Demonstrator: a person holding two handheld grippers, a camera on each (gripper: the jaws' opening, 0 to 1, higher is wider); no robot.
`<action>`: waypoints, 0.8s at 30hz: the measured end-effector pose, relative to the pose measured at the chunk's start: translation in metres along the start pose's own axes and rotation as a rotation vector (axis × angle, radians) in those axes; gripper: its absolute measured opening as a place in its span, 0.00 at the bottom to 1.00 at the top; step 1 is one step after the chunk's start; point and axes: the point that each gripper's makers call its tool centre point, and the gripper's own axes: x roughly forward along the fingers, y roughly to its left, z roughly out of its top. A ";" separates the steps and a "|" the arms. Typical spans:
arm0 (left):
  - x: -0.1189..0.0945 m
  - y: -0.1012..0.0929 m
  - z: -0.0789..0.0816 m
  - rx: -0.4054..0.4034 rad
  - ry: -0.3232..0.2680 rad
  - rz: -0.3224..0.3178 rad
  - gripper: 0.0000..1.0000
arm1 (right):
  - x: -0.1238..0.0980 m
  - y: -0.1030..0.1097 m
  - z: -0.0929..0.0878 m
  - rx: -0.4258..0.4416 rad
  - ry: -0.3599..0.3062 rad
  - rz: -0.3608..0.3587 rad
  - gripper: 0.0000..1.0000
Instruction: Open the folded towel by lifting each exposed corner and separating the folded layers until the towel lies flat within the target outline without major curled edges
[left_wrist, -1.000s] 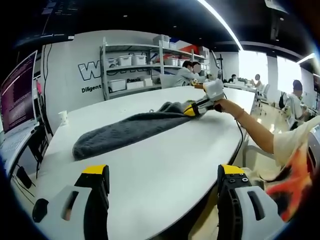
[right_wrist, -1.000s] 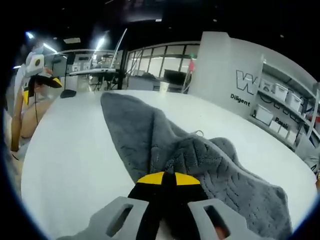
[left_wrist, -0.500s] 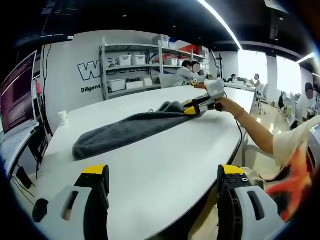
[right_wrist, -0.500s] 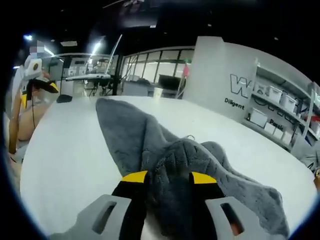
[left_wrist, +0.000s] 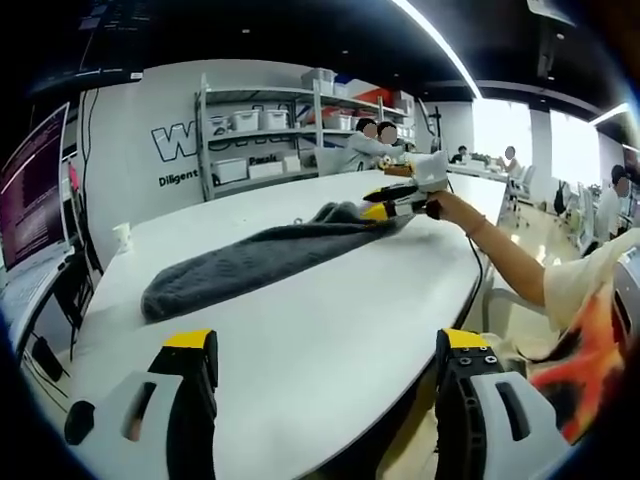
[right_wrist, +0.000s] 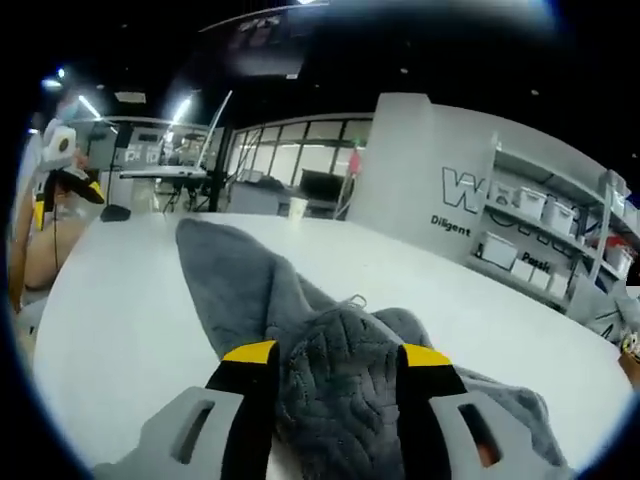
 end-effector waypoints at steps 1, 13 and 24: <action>0.000 -0.001 0.001 0.003 -0.006 -0.003 0.91 | 0.000 -0.001 0.000 0.001 -0.003 -0.010 0.42; 0.003 -0.011 0.000 0.013 0.005 -0.031 0.91 | 0.021 -0.014 0.006 0.064 -0.040 -0.047 0.41; 0.002 -0.009 -0.003 0.003 0.015 -0.029 0.90 | 0.037 -0.007 -0.015 0.049 0.038 -0.026 0.15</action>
